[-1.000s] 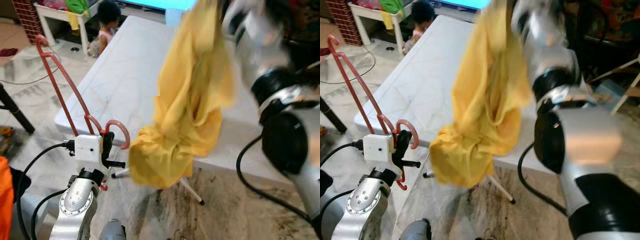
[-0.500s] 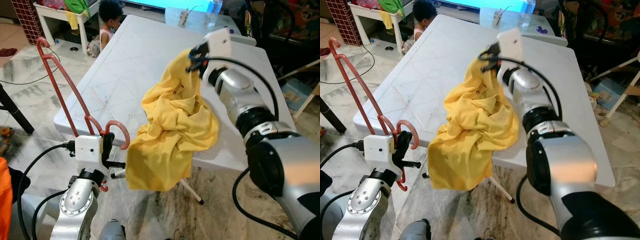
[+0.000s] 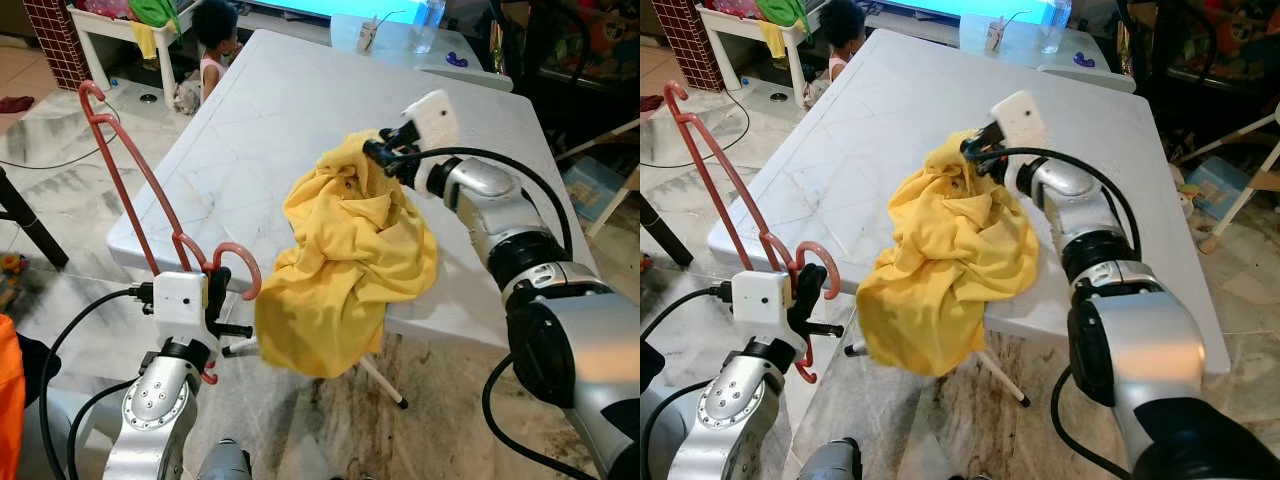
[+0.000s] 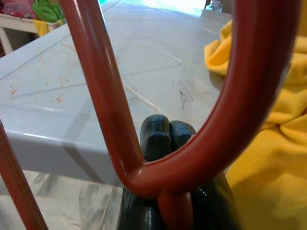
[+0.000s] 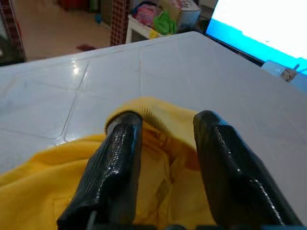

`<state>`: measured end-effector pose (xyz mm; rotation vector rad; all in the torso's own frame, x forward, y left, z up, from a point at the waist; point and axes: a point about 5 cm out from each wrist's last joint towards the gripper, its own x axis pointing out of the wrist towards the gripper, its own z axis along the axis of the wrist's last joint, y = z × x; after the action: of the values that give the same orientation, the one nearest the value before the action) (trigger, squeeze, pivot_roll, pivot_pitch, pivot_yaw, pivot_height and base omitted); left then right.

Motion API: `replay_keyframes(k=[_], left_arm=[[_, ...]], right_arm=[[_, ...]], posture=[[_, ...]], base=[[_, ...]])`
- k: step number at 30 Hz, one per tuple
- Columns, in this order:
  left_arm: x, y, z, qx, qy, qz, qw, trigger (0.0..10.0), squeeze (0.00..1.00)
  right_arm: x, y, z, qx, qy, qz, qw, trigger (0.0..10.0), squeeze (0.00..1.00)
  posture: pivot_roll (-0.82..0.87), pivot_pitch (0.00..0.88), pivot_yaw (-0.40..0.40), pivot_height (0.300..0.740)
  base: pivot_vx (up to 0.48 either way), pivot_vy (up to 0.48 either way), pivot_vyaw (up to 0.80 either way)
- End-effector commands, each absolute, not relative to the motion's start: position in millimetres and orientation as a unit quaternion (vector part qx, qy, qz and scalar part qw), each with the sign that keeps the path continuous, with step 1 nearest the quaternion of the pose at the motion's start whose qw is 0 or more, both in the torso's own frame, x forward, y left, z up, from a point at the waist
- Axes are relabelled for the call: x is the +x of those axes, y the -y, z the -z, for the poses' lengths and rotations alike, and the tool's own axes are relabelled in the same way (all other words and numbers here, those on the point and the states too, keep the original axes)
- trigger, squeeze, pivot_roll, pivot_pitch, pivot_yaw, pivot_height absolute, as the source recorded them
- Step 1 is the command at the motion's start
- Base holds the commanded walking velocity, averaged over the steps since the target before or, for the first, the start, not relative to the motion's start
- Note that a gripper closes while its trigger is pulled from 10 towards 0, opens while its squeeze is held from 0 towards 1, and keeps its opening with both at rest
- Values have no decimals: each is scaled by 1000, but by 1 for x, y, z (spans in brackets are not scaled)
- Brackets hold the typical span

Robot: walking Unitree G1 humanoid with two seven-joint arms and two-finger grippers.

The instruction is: Hang hanger

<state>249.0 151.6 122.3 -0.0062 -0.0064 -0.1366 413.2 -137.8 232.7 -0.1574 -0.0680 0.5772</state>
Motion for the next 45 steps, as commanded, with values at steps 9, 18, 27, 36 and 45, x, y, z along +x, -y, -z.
replay_keyframes(k=[9, 18, 27, 36, 45], left_arm=[[252, -146, -120, -9, 2, 94, 996, 10000, 0], [257, -143, -120, -8, 2, 105, 994, 10000, 0], [256, -142, -118, -11, 1, 110, 994, 10000, 0], [257, -142, -118, -10, 1, 113, 994, 10000, 0], [258, -142, -118, -9, 3, 113, 994, 10000, 0]], right_arm=[[395, 166, -204, -14, 12, -293, 956, 10000, 1000], [370, 165, -192, -44, -26, -415, 908, 10000, 1000], [353, 154, -178, -70, -39, -439, 895, 10000, 1000], [341, 130, -154, -90, -60, -446, 888, 10000, 1000], [335, 102, -135, -102, -47, -401, 909, 10000, 0]], posture=[[276, 138, -138, 740], [259, 133, -141, 740], [255, 132, -145, 740], [257, 137, -143, 740], [258, 138, -141, 740]], base=[[0, 0, 0], [0, 0, 0], [0, 0, 0], [0, 0, 0], [0, 0, 0]])
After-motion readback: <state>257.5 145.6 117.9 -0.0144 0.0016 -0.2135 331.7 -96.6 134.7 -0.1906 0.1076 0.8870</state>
